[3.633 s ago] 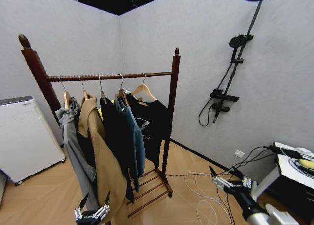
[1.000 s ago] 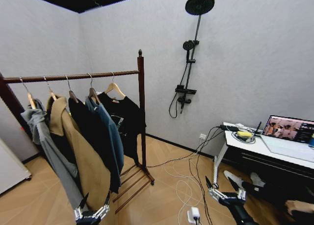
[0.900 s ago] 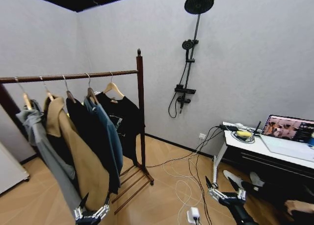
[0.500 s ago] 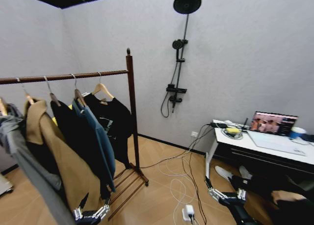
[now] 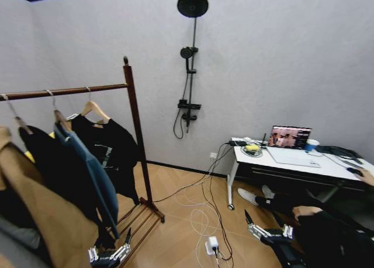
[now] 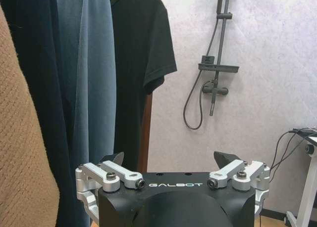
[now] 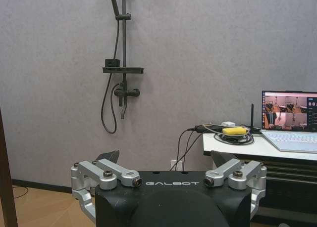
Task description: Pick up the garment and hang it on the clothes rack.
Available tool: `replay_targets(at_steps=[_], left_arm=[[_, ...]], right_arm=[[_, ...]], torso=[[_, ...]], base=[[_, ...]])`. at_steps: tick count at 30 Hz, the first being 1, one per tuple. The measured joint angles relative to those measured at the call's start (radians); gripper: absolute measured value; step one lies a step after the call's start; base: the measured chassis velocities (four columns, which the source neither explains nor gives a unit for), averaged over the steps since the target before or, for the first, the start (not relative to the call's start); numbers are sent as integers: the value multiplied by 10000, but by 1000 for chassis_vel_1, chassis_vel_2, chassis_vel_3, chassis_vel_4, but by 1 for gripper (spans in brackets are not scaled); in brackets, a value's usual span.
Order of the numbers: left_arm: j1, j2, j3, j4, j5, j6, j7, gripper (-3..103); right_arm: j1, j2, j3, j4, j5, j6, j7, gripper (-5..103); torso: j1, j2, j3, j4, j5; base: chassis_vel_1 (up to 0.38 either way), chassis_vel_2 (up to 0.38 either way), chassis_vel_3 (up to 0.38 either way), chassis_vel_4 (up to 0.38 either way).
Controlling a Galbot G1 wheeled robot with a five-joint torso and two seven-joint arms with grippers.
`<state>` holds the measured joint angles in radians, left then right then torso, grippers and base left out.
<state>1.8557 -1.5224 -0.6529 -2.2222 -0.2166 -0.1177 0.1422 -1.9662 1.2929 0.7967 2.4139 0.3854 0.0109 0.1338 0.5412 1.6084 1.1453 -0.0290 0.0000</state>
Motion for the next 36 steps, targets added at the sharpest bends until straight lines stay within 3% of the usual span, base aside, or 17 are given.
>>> replay_targets(at_steps=[36], left_arm=[[0, 1, 0, 0, 0, 0, -1, 100]], right_arm=[[1, 0, 1, 0, 0, 0, 0, 100]], torso=[[1, 0, 0, -6, 2]], base=[[15, -24, -39, -2]])
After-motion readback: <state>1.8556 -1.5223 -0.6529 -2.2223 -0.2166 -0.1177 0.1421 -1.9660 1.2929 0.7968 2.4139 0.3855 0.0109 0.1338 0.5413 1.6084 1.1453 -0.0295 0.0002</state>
